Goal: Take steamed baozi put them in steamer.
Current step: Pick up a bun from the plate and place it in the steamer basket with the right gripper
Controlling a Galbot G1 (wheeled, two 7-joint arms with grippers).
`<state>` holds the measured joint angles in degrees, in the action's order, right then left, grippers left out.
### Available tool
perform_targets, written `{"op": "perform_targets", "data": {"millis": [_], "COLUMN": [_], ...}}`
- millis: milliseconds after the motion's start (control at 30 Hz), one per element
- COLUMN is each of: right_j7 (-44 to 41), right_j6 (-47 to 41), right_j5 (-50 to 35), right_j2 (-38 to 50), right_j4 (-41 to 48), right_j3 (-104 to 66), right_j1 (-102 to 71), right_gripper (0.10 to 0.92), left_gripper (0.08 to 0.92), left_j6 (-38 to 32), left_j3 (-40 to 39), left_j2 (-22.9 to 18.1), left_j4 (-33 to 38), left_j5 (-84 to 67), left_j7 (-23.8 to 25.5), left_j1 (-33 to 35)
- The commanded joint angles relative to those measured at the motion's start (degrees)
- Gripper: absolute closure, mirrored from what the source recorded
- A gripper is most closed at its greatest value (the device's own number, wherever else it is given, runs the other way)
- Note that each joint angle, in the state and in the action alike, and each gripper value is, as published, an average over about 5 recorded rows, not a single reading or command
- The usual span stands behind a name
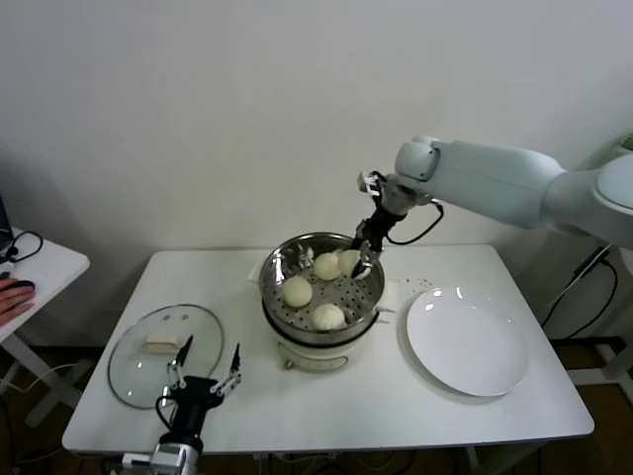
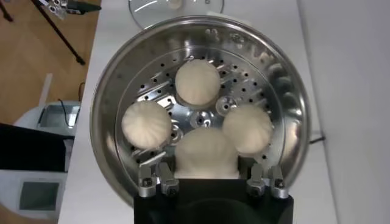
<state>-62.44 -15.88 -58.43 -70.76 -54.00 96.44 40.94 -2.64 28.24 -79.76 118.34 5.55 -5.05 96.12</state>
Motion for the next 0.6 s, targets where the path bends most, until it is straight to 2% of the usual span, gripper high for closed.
{"op": "perform_targets", "data": {"millis": [33,600], "right_j7": [0.8,0.6], "right_j6": [-0.6,0.0], "right_j5": [-1.2,2.6], "right_j2": [-4.9,-3.6], "right_j4": [1.5,4.3], "right_j3": [2.3,2.7], "right_j1": [-3.9,-5.7], "right_gripper": [0.364,0.362], "left_gripper": [0.177,0.177], "left_j6": [0.0,0.4], "left_j3": [0.1,0.0], "left_j2": [0.6,0.8], "left_j4": [-0.2,-0.4], "left_j5": [-0.6,-0.9], "left_j7": [0.0,0.0], "left_j1": [-0.2,-1.0]}}
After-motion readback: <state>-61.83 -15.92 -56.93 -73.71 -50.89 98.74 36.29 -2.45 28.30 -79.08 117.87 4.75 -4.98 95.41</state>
